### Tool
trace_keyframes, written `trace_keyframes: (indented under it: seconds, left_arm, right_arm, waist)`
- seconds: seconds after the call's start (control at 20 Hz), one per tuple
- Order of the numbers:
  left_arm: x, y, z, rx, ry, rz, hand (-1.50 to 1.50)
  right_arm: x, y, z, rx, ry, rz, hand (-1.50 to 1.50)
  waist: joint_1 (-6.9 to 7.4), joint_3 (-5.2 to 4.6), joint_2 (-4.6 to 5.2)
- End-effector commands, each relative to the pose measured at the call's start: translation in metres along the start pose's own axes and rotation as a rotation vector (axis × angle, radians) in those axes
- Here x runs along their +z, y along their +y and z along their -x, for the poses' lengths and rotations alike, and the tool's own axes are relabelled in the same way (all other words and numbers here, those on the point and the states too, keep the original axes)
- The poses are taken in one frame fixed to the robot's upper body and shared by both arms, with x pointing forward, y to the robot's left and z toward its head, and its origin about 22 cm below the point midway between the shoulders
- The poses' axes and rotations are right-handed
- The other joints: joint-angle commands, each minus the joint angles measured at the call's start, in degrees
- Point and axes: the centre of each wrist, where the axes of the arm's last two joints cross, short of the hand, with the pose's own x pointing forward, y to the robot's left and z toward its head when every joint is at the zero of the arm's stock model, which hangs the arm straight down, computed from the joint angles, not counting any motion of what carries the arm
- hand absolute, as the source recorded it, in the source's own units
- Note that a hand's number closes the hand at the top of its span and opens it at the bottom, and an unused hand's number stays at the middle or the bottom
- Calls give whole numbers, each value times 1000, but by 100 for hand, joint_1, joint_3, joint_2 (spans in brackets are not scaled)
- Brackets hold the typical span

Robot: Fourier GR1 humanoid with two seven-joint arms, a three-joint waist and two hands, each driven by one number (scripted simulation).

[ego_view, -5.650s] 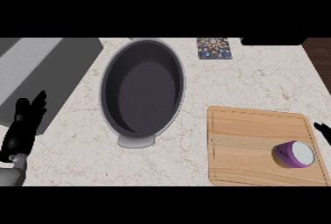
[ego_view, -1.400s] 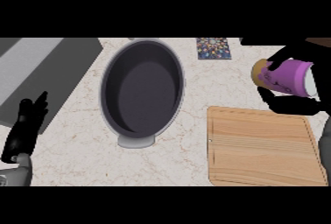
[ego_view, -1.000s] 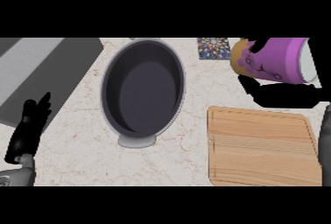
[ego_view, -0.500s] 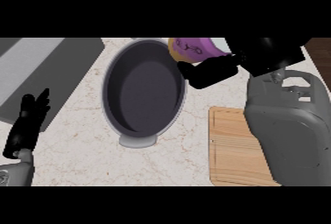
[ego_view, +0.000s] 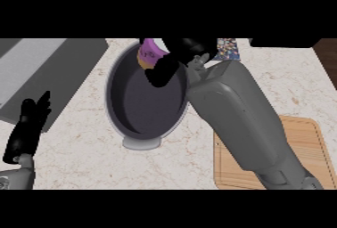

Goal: Pick the can from the cutting board and place it in the pot

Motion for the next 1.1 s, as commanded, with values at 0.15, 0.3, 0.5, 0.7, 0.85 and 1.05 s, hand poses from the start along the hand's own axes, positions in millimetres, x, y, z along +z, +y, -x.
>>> trace_keyframes:
  seconds: [0.15,0.3,0.5,0.7,0.85,1.05]
  left_arm:
    - [-4,-2,5,-1,-6,34,0]
    - [1,-19,6,1,-12,26,0]
    - [-13,-18,-7,-4,-12,23,0]
    - [-12,6,-8,-9,-8,6,0]
    - [-5,-8,-5,3,-2,9,0]
    - [-13,0,-3,-8,8,-20,0]
  right_arm:
    - [-25,53,20,-110,135,-140,-150]
    - [-19,72,22,-191,98,-146,-150]
    - [-23,70,26,-415,100,-58,-150]
    - [-20,59,48,-609,100,154,-150]
    - [-16,69,67,-667,139,234,-150]
    - [-27,30,90,-716,155,313,-150]
  waist:
    - [87,-1,20]
    - [33,2,-1]
    - [133,1,40]
    - [60,10,12]
    - [2,10,-5]
    - [-86,6,-1]
